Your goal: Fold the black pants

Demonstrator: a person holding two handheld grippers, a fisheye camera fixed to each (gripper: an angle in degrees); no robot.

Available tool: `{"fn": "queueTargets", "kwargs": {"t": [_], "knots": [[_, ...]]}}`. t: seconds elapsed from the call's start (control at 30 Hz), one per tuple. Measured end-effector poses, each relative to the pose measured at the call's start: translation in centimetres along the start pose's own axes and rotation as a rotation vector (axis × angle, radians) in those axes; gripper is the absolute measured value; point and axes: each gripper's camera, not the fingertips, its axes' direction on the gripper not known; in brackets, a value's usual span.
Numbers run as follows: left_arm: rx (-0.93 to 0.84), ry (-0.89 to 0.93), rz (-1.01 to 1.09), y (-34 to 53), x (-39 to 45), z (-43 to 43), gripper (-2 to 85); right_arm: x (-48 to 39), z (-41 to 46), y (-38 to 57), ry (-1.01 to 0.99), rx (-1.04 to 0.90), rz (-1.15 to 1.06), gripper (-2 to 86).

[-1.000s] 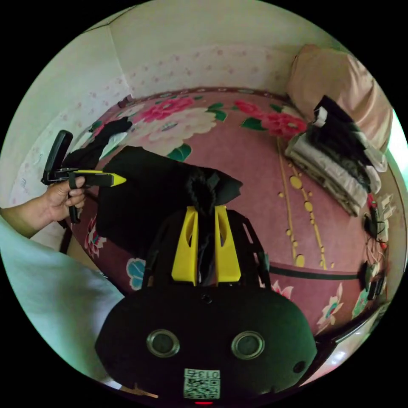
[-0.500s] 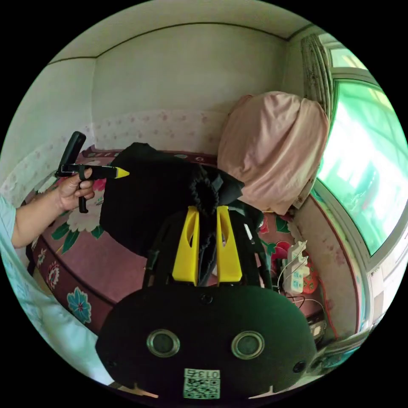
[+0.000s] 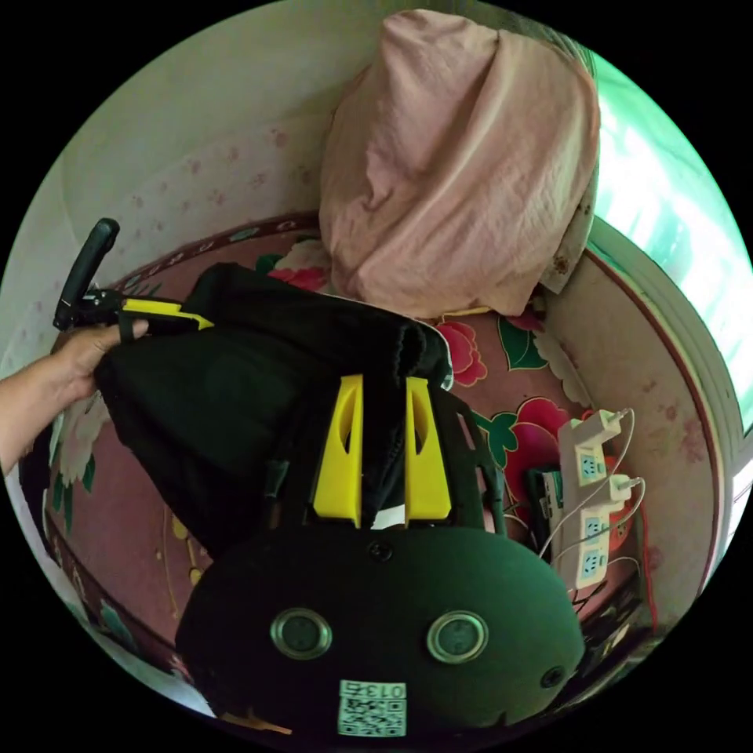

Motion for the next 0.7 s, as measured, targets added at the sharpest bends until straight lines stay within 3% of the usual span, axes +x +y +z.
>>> {"fn": "queueTargets", "kwargs": {"t": [0.1,0.27,0.37,0.43,0.53,0.7], "knots": [[0.055,-0.050,0.024,2.6,0.6,0.5,6.7,-2.5,1.2,2.4,0.044,0.085,0.009,7.8],[0.036,0.149,-0.142,4.4,-2.9,-0.9,9.2,-4.0,2.7,1.5,-0.006,0.047,0.031,9.2],[0.256,0.150,-0.294,9.5,-5.3,-6.1,13.2,-3.3,0.2,0.9,-0.101,0.053,0.103,9.8],[0.337,0.086,-0.349,16.1,-6.8,-10.1,15.9,-4.4,-6.5,3.4,0.103,0.322,0.183,10.3],[0.281,0.033,-0.347,27.6,-7.3,-12.9,16.3,-8.5,-12.2,7.4,0.186,0.442,0.113,9.5],[0.086,-0.057,-0.537,50.6,-5.8,-14.8,15.1,-21.1,-10.1,14.5,-0.074,0.225,-0.082,6.4]]}}
